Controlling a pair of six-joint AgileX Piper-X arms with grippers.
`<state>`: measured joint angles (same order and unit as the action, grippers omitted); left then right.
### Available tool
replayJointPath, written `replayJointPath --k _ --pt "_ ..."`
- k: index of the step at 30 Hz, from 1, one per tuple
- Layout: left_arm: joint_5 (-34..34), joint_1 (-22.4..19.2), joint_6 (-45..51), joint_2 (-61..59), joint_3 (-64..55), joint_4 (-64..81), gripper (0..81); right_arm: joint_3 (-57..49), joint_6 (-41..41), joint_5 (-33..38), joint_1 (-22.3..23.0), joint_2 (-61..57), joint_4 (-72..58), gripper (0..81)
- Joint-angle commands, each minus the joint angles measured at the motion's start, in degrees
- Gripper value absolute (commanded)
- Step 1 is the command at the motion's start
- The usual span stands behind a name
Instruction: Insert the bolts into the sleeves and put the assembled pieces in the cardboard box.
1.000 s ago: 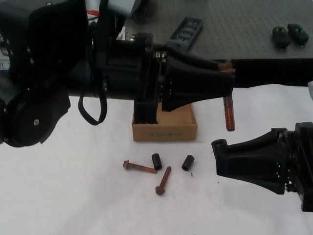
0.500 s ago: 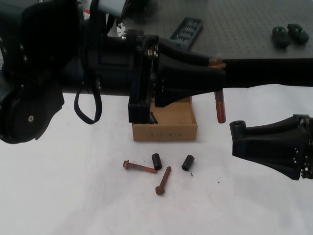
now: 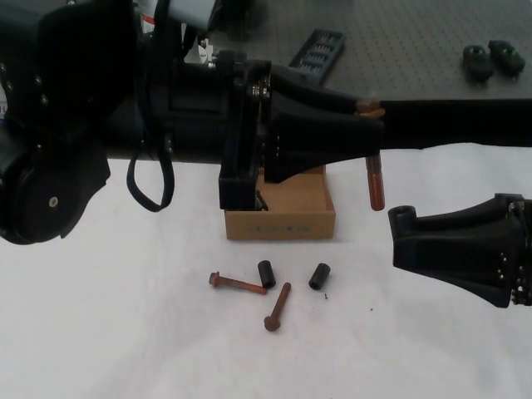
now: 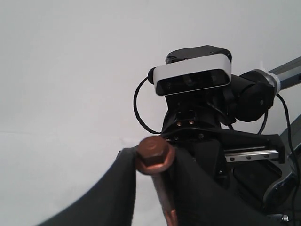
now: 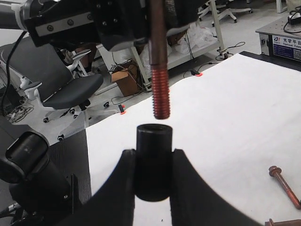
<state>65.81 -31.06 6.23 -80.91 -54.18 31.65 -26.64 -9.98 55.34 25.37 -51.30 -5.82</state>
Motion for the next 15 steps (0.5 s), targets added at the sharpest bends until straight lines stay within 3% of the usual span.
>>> replayJointPath --k 1,15 --pt "0.5 0.0 -0.2 0.6 -0.2 1.0 0.6 -0.8 -0.5 1.2 0.1 0.3 -0.5 2.8" --pt "0.5 0.0 0.3 0.6 -0.2 1.0 0.6 -1.0 -0.7 2.3 0.1 -2.1 -1.6 2.8"
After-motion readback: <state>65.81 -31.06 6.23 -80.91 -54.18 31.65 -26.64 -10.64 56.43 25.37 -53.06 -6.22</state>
